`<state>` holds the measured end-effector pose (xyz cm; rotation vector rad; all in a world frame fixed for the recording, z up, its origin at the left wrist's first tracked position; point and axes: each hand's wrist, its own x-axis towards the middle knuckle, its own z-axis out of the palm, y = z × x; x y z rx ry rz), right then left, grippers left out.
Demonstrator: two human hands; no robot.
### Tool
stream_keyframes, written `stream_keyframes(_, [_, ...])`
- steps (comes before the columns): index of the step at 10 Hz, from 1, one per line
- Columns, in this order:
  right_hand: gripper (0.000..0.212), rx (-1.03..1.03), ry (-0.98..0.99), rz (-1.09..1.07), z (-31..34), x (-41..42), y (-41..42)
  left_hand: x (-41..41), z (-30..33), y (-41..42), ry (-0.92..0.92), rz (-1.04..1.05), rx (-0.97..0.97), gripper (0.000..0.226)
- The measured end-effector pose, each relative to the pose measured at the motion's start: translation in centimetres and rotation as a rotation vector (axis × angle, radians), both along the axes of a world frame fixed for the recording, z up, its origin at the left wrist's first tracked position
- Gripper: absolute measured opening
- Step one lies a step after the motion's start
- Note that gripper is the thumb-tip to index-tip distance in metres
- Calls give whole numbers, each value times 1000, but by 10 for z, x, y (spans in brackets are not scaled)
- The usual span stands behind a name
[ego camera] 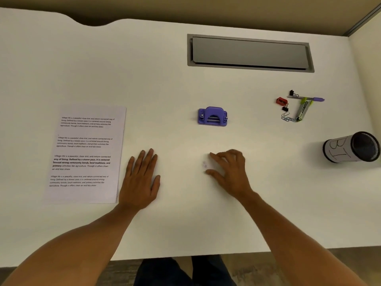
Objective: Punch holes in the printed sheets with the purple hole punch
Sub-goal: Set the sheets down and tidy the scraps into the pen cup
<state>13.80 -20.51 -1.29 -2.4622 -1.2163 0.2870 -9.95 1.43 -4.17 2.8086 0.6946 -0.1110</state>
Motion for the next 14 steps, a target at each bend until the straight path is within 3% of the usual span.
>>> stream_keyframes(2, [42,-54,68,183,-2,20,26,0,2,0,3,0,0,66])
stream_keyframes(5, [10,21,-113,159,3,8,29,0,2,0,3,0,5,66])
stream_keyframes(7, [1,-13,-271,129,-1,-3,33,1,2,1,1,-5,5,66])
stream_keyframes(8, [8,-24,-278,96,2,-10,36,1,1,1,5,-4,12,66])
stream_keyframes(9, [8,-41,-143,49,4,-10,39,1,1,-1,8,-2,20,66])
stream_keyframes(10, [17,-16,173,-135,10,-6,35,1,3,-1,36,-19,45,64])
stream_keyframes(12, [23,324,630,-541,28,-5,14,34,11,-1,92,-219,41,69])
stream_keyframes(14, [12,481,908,-818,37,-9,7,84,17,-33,160,-41,1,89])
